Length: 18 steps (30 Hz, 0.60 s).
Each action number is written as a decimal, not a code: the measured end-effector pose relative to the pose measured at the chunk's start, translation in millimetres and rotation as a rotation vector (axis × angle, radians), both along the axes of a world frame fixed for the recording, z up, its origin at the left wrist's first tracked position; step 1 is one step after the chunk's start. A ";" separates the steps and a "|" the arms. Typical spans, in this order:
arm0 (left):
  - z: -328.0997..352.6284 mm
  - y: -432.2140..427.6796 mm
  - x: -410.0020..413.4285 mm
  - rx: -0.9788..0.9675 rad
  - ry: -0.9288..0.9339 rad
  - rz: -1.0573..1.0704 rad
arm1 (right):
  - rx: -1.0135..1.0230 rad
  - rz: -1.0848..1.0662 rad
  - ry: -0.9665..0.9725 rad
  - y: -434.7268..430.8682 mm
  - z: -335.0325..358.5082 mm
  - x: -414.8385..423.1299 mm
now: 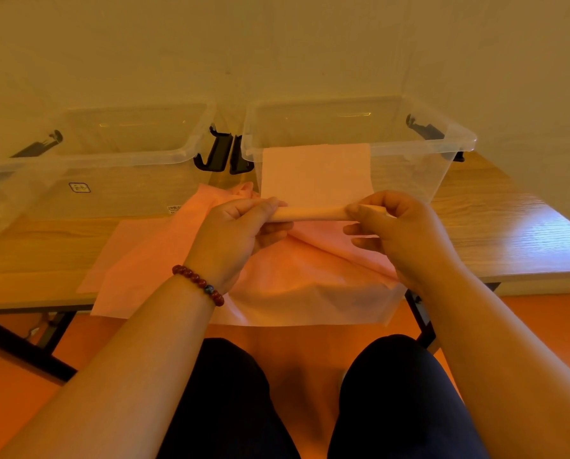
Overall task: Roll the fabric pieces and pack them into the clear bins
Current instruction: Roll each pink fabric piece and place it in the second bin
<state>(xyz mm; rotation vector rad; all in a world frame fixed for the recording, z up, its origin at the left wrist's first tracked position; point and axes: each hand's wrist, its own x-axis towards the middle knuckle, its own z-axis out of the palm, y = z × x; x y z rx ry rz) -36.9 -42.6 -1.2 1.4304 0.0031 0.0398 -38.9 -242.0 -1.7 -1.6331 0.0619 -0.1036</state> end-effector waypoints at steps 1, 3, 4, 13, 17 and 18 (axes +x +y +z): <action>0.0 -0.4 0.0 -0.006 0.000 0.002 | 0.008 -0.004 0.002 0.2 0.0 0.2; -0.4 -1.2 0.0 -0.009 -0.003 0.007 | 0.030 -0.009 0.008 1.0 0.2 0.5; -0.8 -1.4 0.0 -0.011 -0.003 0.009 | 0.044 -0.011 0.013 1.7 0.6 0.7; -2.4 1.7 -0.7 -0.051 -0.047 0.002 | 0.202 -0.050 0.086 5.3 1.4 6.2; -6.0 3.2 1.8 0.055 -0.064 0.038 | 0.174 0.009 0.068 3.3 1.2 3.2; -6.1 2.9 1.7 0.070 -0.070 0.049 | 0.157 0.045 0.067 2.1 1.0 1.9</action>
